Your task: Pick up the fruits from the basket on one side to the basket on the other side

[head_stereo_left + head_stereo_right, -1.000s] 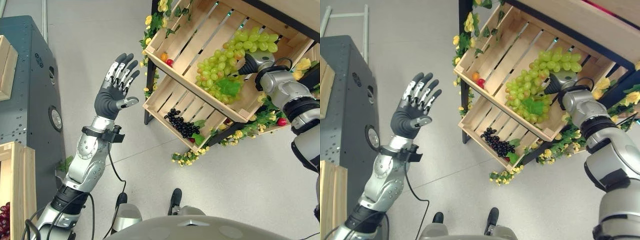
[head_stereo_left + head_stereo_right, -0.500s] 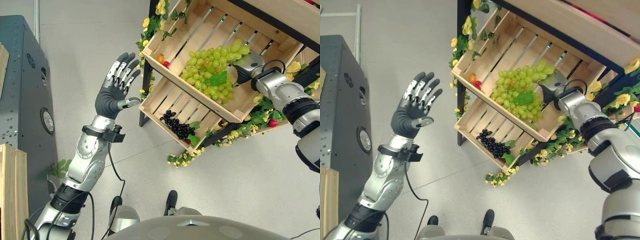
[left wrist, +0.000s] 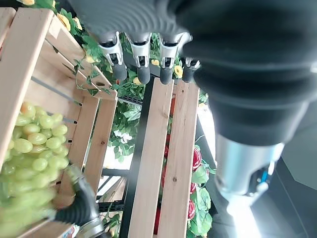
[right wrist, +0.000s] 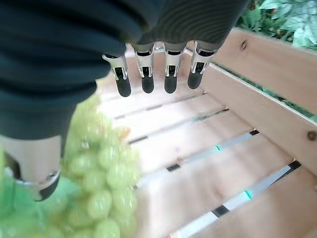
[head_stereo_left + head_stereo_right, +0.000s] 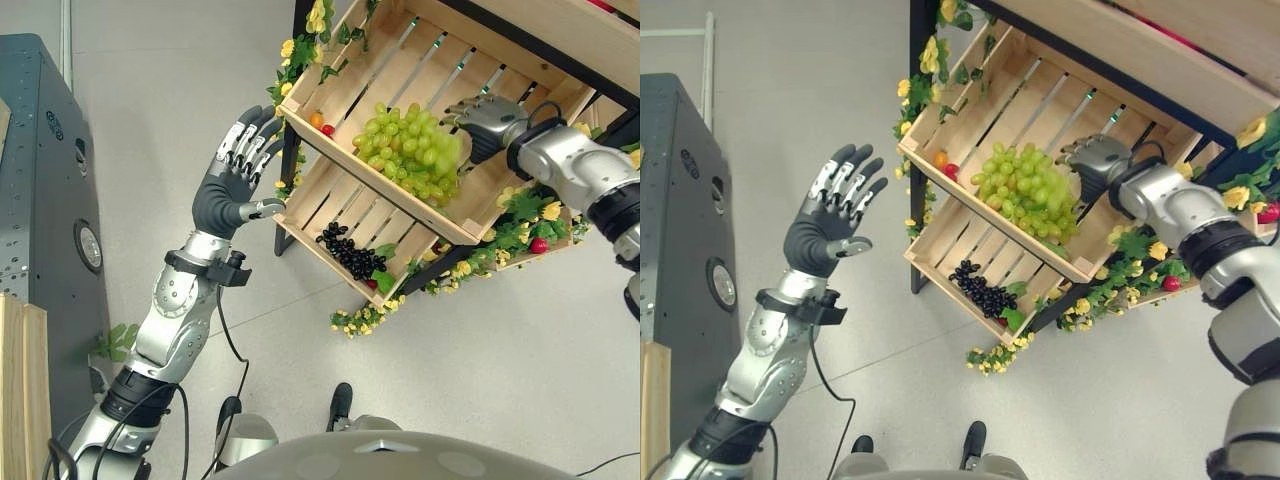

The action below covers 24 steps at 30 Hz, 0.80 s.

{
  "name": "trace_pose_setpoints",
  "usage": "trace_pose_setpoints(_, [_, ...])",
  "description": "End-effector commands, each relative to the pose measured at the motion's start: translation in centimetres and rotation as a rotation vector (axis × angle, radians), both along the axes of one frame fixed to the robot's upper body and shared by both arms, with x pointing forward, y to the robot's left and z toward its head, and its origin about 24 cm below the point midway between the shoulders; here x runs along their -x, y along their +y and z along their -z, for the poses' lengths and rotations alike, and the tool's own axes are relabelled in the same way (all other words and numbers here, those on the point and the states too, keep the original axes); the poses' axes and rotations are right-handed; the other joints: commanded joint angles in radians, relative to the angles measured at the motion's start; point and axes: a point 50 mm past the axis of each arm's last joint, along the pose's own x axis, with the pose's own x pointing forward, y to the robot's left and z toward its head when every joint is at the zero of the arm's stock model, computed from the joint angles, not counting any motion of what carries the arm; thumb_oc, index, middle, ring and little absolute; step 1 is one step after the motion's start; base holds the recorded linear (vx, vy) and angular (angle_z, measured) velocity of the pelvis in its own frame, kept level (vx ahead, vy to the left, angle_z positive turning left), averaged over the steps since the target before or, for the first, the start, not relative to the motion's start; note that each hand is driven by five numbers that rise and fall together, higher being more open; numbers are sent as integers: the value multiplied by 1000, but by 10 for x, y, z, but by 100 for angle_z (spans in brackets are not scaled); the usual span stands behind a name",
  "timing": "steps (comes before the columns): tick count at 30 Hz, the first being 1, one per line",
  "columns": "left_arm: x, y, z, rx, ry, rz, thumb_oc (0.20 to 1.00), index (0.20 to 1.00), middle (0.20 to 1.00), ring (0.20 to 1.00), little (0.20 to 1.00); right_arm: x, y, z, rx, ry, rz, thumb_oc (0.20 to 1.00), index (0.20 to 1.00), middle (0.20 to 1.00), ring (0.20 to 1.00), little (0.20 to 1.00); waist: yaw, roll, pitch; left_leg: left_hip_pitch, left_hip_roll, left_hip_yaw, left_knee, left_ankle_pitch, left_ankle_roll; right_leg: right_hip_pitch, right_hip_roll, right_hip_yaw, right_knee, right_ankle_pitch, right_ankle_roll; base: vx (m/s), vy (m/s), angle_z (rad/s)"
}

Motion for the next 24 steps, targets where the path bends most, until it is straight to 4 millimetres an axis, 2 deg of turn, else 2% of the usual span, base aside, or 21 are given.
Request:
trace_pose_setpoints(1, [12, 3, -27, -34, -155, 26, 1000, 1000, 1000, 1000, 1000, 1, -5, -52, -34, -57, 37, 1000, 1000, 1000, 1000, 1000, -9, -10, -19, -32, -30, 26, 14, -21, 48, 83, 1, 37, 66, -126, 69, 7, 2, -6])
trace_pose_setpoints(8, [13, 7, -26, -33, -152, 10, 1000, 1000, 1000, 1000, 1000, 6, 3, -64, -109, -48, -4, 1000, 1000, 1000, 1000, 1000, -19, -3, -24, -23, -30, 33, 14, -24, 49, 87, 1, 45, 66, -127, 69, 9, 7, -7])
trace_pose_setpoints(15, [13, 10, -26, -14, -155, -11, 1000, 1000, 1000, 1000, 1000, 22, 17, -65, -288, -53, -140, 1000, 1000, 1000, 1000, 1000, -30, 14, -31, -18, -33, 40, 13, -25, 52, 91, -2, 48, 67, -128, 70, 0, 0, 0])
trace_pose_setpoints(16, [13, 10, -26, -4, -156, -16, 1000, 1000, 1000, 1000, 1000, 26, 17, -66, -362, -67, -172, 1000, 1000, 1000, 1000, 1000, -35, 23, -30, -18, -35, 41, 13, -25, 53, 92, -4, 49, 67, -128, 70, 0, 0, 0])
trace_pose_setpoints(18, [14, 10, -26, -6, -156, -15, 1000, 1000, 1000, 1000, 1000, 30, 15, -64, -414, -73, -186, 1000, 1000, 1000, 1000, 1000, -32, 20, -31, -18, -35, 40, 13, -26, 53, 93, -4, 48, 66, -129, 71, 0, 0, 0])
trace_pose_setpoints(20, [14, 14, -25, 38, -156, -50, 1000, 1000, 1000, 1000, 1000, 39, 16, -42, -690, -82, -260, 1000, 1000, 1000, 1000, 1000, -42, 46, -31, -13, -40, 38, 13, -29, 59, 97, -9, 46, 67, -131, 71, 0, 0, 0])
trace_pose_setpoints(21, [14, 13, -24, 26, -152, -43, 1000, 1000, 1000, 1000, 1000, 41, 13, -38, -703, -82, -252, 1000, 1000, 1000, 1000, 1000, -35, 34, -33, -13, -40, 37, 13, -29, 59, 99, -9, 45, 66, -131, 71, 0, 0, 0])
trace_pose_setpoints(22, [13, 15, -23, 56, -144, -63, 1000, 1000, 1000, 1000, 1000, 42, 16, -25, -854, -84, -279, 1000, 1000, 1000, 1000, 1000, -39, 53, -30, -14, -43, 37, 13, -29, 62, 98, -11, 42, 68, -132, 71, 0, 0, 0])
trace_pose_setpoints(24, [11, 18, -19, 61, -123, -85, 1000, 1000, 1000, 1000, 1000, 49, 19, 10, -1042, -59, -274, 1000, 1000, 1000, 1000, 1000, -27, 57, -32, -16, -47, 31, 15, -30, 67, 102, -16, 38, 69, -135, 72, 0, 0, 0])
